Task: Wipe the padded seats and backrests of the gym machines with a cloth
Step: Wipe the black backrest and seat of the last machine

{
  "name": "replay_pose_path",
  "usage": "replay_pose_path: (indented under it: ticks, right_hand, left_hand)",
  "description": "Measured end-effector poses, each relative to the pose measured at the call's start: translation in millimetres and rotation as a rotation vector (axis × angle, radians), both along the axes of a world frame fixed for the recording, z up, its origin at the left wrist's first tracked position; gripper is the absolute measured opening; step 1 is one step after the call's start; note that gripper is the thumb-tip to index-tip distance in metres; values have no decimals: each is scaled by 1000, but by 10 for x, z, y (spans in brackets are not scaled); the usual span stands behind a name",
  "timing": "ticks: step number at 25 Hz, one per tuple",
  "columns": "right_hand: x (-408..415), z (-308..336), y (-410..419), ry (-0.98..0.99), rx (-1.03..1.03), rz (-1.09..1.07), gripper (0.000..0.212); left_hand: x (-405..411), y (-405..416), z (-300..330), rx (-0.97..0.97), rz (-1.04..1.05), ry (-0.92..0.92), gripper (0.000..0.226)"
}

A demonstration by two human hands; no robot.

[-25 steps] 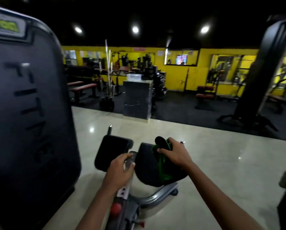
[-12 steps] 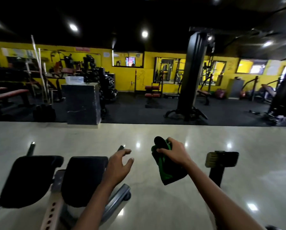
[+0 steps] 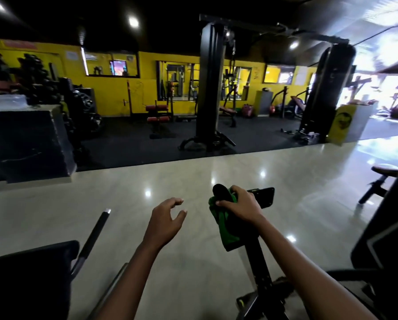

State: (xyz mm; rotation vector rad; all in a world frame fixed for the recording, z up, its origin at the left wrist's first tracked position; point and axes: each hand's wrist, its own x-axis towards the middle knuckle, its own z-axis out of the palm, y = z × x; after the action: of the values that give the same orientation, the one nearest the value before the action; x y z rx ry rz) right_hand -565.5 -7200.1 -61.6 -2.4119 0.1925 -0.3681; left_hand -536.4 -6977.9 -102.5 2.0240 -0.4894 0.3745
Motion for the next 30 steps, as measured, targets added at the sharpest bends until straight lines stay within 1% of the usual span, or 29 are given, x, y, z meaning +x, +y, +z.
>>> replay_pose_path:
  ticks: [7, 13, 15, 19, 25, 28, 30]
  right_hand:
    - [841, -14, -445, -11, -19, -173, 39]
    - [1797, 152, -547, -59, 25, -277, 35]
    - [2031, 180, -641, -67, 52, -328, 35]
    - [2400, 144, -1062, -35, 72, -442, 34]
    - [2872, 122, -2071, -69, 93, -622, 37]
    - [3197, 153, -2623, -63, 115, -683, 35]
    - [3480, 227, -2971, -59, 83, -698, 34]
  left_hand:
    - [1195, -456, -36, 9, -153, 32, 27]
    - [2512, -618, 291, 123, -277, -57, 29]
    - [2861, -783, 370, 112, -307, -85, 28]
    - [3396, -1415, 288, 95, -444, -58, 27]
    - [4065, -2656, 143, 76, -641, -49, 28]
    - [4468, -3285, 198, 81, -694, -6, 29]
    - [4774, -3669, 270, 59, -707, 13, 28]
